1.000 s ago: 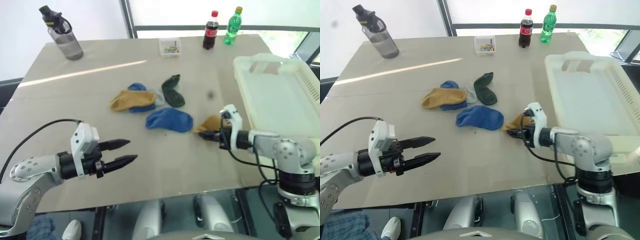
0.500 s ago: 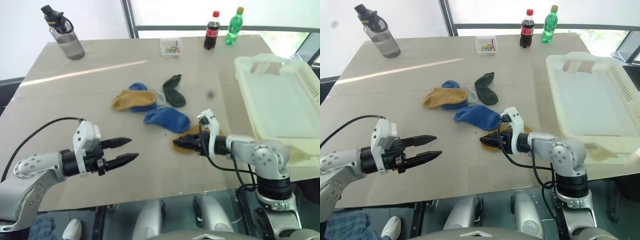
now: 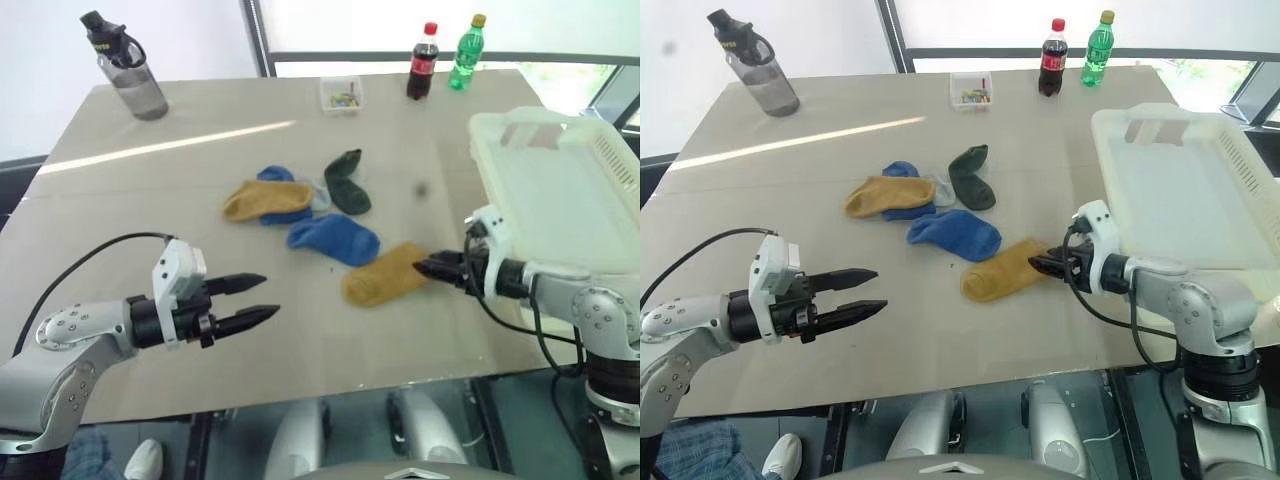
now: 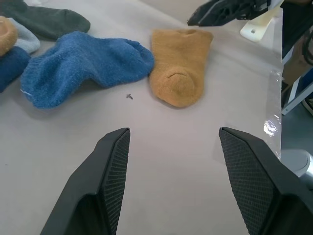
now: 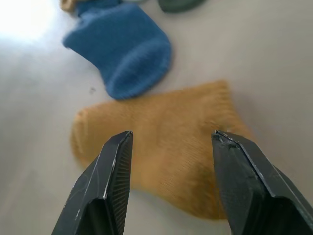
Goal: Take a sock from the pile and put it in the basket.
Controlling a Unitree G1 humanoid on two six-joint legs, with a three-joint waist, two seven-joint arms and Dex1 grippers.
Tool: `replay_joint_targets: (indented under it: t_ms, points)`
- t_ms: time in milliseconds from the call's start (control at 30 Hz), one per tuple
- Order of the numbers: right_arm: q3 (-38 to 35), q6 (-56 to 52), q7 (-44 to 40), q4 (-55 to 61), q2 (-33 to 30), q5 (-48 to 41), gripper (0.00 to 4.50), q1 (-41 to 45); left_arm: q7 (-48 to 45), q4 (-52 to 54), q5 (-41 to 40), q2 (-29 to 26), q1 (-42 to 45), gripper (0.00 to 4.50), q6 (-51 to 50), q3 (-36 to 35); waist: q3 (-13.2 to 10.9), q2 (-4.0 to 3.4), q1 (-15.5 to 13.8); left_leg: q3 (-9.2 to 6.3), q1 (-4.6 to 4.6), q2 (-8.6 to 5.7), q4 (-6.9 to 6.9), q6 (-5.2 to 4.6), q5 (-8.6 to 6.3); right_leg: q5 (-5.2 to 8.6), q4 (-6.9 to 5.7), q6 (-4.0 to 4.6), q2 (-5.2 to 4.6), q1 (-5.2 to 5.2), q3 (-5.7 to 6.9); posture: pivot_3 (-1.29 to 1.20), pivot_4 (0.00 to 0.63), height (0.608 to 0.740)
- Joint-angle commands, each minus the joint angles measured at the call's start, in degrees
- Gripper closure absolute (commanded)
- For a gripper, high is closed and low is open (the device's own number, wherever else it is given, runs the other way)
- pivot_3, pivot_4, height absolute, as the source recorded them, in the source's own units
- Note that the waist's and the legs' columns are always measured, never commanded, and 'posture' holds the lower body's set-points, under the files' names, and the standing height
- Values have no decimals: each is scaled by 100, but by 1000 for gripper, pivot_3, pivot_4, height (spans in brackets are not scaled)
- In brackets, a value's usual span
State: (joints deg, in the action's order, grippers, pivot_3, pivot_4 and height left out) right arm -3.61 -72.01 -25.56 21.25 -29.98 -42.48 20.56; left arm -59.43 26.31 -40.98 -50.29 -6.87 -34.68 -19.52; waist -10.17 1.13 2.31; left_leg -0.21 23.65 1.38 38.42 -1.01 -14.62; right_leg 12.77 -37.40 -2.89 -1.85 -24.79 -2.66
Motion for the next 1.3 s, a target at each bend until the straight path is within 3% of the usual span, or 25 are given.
replay_joint_targets:
  t_ms: [33,233,600,1033,1300]
  points:
    - [371,-63,136,310,344,-49,1919,-174,-86,17,8,-75,75,1398,79,-9,0,0,7,-1,1,1,0,0,0,0,0,0,2,0,0,0,150,740]
    - [387,-330,502,656,925,-156,1919,-298,-116,15,24,-81,88,1398,65,-3,5,7,3,-1,-4,3,1,0,0,0,-9,0,3,0,-2,0,150,740]
    - [484,779,293,197,15,789,1919,-269,-135,-38,53,-75,220,1398,81,117,7,11,-19,1,-4,-3,6,0,0,1,-8,-1,-5,3,-1,0,150,740]
    - [71,367,-198,649,-27,-60,1919,-139,-90,-9,47,-57,191,1398,85,112,6,10,-17,0,-3,-1,6,0,0,1,-9,0,-1,1,-2,0,150,740]
    - [-222,1346,-962,422,-420,-35,1919,257,-43,-19,66,-52,195,1398,127,60,5,9,-17,2,-3,-1,6,0,0,0,-8,0,-2,1,-2,0,150,740]
